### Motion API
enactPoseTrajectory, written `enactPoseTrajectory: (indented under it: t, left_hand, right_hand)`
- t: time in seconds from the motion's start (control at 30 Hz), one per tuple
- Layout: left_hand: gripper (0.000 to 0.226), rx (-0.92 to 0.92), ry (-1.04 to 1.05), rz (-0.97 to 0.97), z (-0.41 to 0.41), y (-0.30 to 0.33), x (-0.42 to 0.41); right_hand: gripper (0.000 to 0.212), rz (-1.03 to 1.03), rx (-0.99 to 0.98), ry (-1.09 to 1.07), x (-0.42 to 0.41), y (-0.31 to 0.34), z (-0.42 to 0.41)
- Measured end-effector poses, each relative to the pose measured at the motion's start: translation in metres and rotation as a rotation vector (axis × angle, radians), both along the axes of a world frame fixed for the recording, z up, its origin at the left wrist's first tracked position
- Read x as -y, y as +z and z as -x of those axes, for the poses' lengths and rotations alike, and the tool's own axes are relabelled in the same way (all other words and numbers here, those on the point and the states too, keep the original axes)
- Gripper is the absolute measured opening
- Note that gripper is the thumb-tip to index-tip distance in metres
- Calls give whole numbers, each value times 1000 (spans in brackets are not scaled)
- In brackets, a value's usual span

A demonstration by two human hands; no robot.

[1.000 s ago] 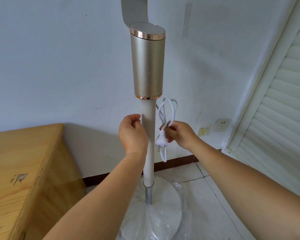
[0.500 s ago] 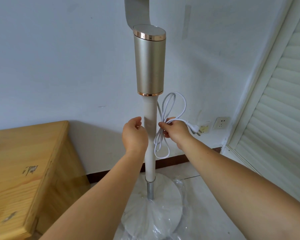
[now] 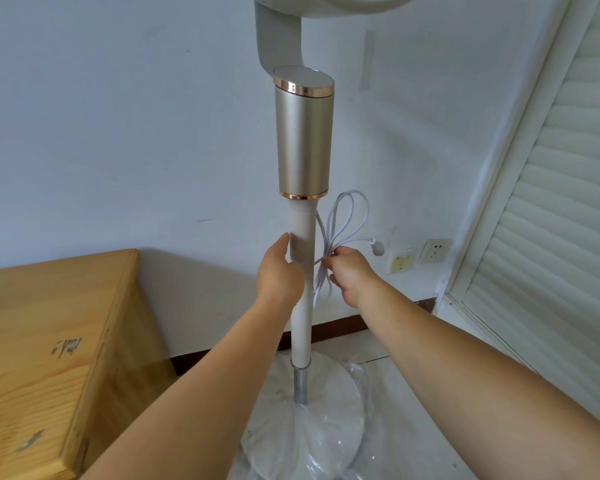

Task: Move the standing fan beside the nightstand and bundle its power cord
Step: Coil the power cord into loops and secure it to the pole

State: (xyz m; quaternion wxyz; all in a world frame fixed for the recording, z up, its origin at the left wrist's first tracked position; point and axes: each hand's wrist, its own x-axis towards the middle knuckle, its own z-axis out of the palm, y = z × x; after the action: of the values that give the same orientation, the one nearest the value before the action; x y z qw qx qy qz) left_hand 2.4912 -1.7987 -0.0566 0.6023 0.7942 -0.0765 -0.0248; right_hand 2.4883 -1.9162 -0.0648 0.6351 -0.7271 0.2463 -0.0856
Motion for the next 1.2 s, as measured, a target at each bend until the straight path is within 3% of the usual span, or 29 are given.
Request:
enactPoseTrajectory:
  t: [0.4,0.5,0.73,0.97,1.2]
  left_hand:
    - [59,13,-16,41,1,4,-4]
    - [59,13,-19,59,-1,7,-8]
    - [64,70,-16,79,-1,26,-7]
    - [50,200,-2,78,13,56,-4]
    - [30,213,121,133,29,81,10]
  right_hand:
    - [26,79,-127,-42,8,6,9]
    - [15,153,-150,-76,10,8,12]
    - [23,396,162,-214,2,42,19]
    - [26,390,197,-190,-2,80,28]
    - [32,493,253,-7,8,102,45]
